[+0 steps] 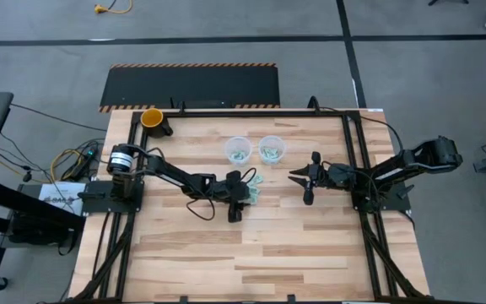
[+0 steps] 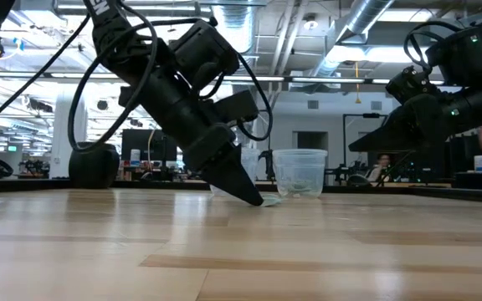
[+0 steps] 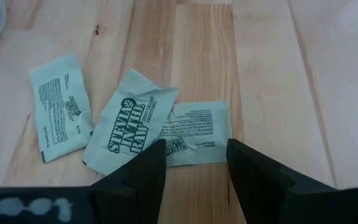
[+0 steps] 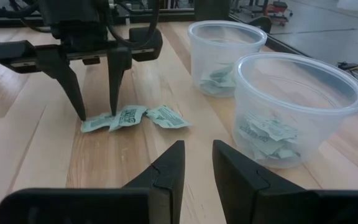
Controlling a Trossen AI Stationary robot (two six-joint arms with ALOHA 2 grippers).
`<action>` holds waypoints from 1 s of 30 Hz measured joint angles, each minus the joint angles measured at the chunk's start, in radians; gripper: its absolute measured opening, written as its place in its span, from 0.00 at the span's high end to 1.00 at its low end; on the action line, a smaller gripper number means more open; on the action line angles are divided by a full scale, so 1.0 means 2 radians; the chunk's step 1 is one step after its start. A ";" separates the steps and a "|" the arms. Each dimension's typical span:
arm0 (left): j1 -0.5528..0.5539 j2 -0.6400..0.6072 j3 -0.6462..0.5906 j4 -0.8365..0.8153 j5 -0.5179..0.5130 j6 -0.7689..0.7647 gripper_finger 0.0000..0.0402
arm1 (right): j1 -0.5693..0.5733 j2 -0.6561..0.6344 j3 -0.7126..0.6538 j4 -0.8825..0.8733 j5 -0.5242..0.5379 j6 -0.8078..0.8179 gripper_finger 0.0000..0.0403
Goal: Pick and place items into bin
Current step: Put the green stevia packet into the left transparent bin
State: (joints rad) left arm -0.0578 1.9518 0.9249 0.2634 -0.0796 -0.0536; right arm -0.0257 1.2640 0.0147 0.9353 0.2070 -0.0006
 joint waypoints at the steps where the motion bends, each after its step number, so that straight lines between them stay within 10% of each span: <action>1: 0.000 0.001 0.000 0.001 0.000 -0.001 0.60 | 0.000 0.000 0.000 0.000 0.000 0.000 0.81; 21: -0.001 0.006 0.000 0.000 -0.004 -0.012 0.97 | 0.000 0.000 0.000 0.000 0.000 0.000 0.81; 30: -0.001 -0.003 -0.002 -0.007 -0.003 -0.012 0.99 | 0.000 0.000 0.000 0.000 0.000 0.000 0.81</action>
State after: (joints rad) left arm -0.0589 1.9462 0.9218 0.2489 -0.0864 -0.0784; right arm -0.0261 1.2640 0.0147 0.9356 0.2070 0.0002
